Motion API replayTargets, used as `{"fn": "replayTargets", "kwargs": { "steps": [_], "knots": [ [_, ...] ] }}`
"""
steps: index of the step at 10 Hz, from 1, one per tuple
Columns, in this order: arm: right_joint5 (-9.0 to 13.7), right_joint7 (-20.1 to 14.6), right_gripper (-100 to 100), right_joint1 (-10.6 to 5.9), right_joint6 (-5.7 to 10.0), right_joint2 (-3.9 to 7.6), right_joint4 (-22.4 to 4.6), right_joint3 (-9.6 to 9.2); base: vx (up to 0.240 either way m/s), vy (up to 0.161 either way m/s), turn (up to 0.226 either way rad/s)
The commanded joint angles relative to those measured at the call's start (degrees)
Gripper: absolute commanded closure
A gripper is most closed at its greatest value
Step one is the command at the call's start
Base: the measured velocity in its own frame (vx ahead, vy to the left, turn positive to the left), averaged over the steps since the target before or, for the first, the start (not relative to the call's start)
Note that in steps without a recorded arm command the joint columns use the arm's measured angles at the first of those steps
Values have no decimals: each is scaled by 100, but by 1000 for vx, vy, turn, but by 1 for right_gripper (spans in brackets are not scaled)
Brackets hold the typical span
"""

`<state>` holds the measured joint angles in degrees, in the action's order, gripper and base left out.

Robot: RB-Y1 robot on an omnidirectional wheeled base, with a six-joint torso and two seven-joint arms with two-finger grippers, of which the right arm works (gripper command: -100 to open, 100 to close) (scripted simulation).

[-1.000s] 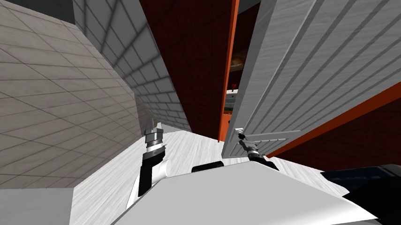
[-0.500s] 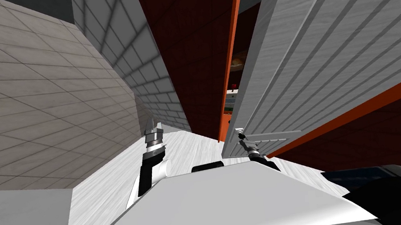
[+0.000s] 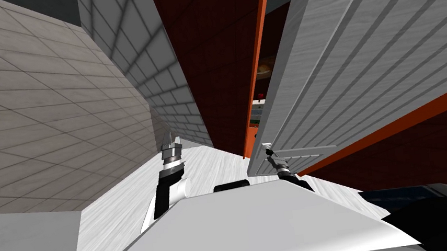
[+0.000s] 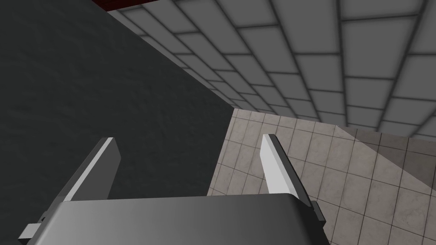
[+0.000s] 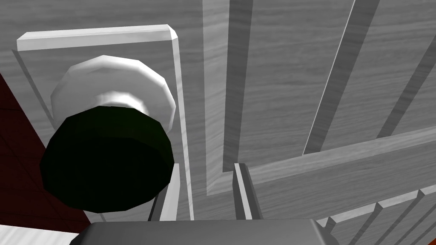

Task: Pull the door open

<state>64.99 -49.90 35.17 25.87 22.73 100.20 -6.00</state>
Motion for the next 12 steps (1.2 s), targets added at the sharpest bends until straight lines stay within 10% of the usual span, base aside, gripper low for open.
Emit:
{"fn": "replayTargets", "kwargs": {
  "steps": [1, 5, 6, 11, 12],
  "knots": [
    [-10, 8, -100, -45, 17, -12, 174, -26, 16, 5, 3],
    [27, 62, -100, 86, -32, -45, 121, 7, 8, -5, -7],
    [27, 62, 100, 86, -32, -45, 121, 7, 8, -22, 15],
    [27, 62, 100, 86, -32, -45, 121, 7, -3, 1, -4],
    [-29, 24, -100, 4, -3, -52, -2, -19, -108, -31, 71]
  ]
}}
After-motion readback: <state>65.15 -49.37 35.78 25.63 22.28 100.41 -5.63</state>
